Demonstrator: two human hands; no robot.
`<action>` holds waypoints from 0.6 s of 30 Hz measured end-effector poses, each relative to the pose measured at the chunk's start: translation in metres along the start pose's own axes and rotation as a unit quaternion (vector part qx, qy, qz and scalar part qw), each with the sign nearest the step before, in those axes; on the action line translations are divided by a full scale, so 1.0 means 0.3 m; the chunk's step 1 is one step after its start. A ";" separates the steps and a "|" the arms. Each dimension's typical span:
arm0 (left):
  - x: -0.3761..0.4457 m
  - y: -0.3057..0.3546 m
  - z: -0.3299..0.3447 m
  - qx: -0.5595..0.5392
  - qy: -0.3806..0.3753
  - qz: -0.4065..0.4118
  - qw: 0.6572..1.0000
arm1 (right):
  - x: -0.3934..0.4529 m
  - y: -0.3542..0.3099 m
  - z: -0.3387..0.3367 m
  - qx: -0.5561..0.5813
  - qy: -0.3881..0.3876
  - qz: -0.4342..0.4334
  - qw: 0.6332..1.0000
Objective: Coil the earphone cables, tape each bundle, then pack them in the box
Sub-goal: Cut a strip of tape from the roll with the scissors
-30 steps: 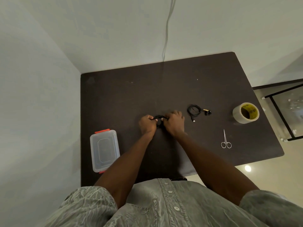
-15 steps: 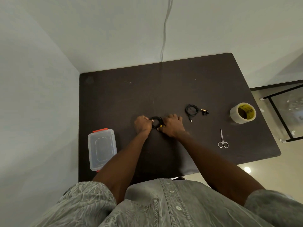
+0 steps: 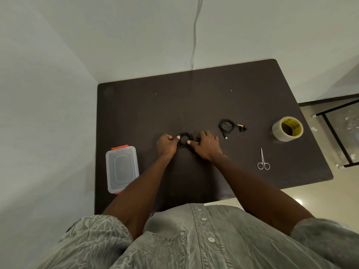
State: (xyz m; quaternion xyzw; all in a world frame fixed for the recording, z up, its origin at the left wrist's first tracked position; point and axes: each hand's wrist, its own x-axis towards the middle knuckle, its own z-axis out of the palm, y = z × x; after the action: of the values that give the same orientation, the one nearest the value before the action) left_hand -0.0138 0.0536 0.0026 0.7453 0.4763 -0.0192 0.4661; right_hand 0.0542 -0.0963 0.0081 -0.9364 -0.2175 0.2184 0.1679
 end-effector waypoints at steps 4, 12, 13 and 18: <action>-0.041 0.005 -0.008 0.036 0.042 0.030 0.998 | -0.015 0.016 -0.019 -0.019 0.038 -0.005 0.999; -0.186 0.065 0.073 0.089 0.161 0.155 0.971 | -0.047 0.124 -0.125 -0.064 0.107 -0.118 0.985; -0.202 0.083 0.100 0.087 0.168 0.166 0.968 | -0.047 0.146 -0.146 -0.062 0.120 -0.133 0.982; -0.315 0.206 0.314 0.075 0.172 0.195 0.963 | -0.058 0.353 -0.290 0.000 0.188 -0.131 0.973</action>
State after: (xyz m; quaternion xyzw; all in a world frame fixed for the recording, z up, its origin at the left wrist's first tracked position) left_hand 0.0187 -0.0858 0.0357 0.8489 0.3916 0.1645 0.3147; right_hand 0.1175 -0.2138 0.0443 -0.9239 -0.3034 0.0147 0.2326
